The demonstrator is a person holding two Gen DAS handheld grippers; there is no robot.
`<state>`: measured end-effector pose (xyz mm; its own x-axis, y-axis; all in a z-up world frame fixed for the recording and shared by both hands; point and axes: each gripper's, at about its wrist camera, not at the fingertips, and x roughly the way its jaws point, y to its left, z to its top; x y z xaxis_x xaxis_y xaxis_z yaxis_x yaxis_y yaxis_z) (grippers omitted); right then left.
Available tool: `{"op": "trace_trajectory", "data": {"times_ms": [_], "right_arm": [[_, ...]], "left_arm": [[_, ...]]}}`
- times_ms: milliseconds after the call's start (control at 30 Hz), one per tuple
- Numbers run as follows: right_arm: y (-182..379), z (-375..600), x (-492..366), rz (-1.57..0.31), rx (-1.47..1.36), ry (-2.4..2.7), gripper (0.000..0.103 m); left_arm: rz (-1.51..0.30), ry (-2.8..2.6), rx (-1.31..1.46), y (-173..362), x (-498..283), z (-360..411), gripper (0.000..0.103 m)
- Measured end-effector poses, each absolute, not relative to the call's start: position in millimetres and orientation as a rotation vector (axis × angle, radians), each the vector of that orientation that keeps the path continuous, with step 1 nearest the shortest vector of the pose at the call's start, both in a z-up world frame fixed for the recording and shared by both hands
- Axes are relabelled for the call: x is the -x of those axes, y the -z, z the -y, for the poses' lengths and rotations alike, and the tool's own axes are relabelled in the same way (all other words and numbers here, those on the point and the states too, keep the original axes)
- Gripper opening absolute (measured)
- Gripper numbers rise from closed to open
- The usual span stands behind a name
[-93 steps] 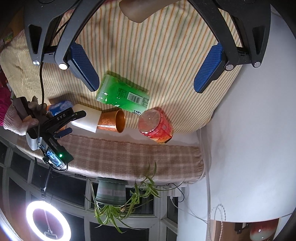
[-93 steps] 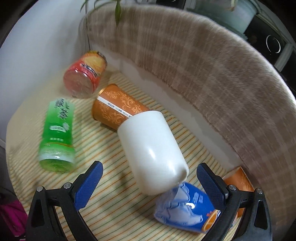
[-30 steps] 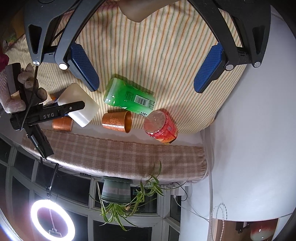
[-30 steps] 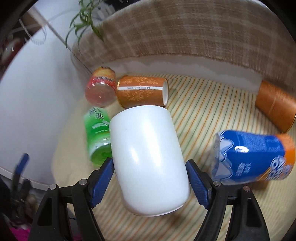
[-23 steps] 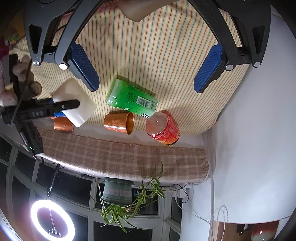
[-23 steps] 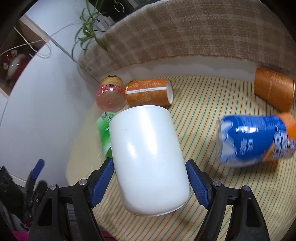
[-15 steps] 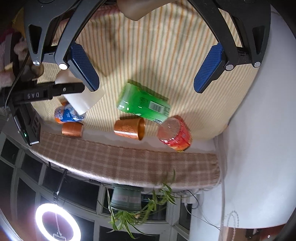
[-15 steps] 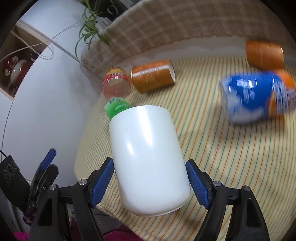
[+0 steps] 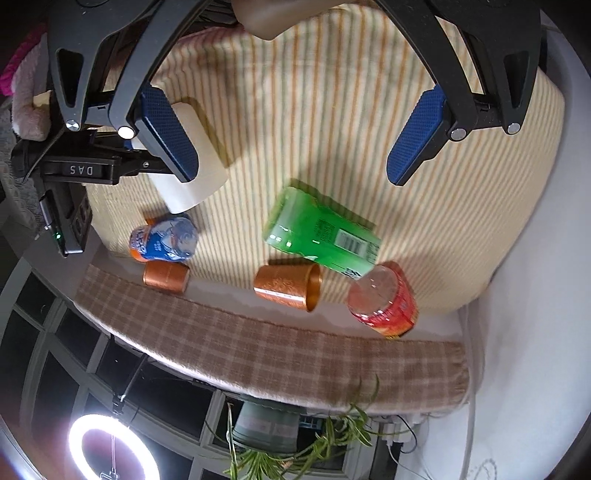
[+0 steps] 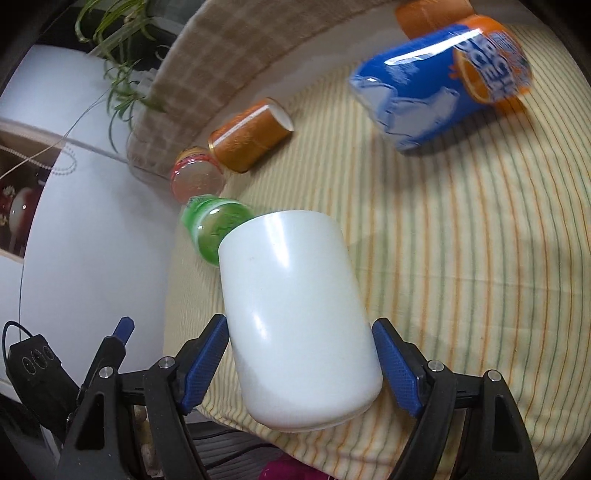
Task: Flip cup upright
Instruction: 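Close the left gripper on the white cup while the right gripper releases it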
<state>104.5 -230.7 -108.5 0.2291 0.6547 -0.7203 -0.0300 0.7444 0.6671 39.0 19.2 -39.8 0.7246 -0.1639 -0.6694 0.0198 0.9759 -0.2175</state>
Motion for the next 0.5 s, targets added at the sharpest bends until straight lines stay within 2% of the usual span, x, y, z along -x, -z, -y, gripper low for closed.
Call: {"op": "trace_trajectory", "data": {"times_ms": [133,500], "right_arm": [[102,236,-99,-1.235,-0.58,-0.537,0.088],[54,271,-55,-1.004,-0.365,-0.464,0.088]], "left_arm": [[-0.788,0.148,0.241,42,-45,-14,0.103],[-0.941,0.291,0.458,62,-70,7,0.103]]}}
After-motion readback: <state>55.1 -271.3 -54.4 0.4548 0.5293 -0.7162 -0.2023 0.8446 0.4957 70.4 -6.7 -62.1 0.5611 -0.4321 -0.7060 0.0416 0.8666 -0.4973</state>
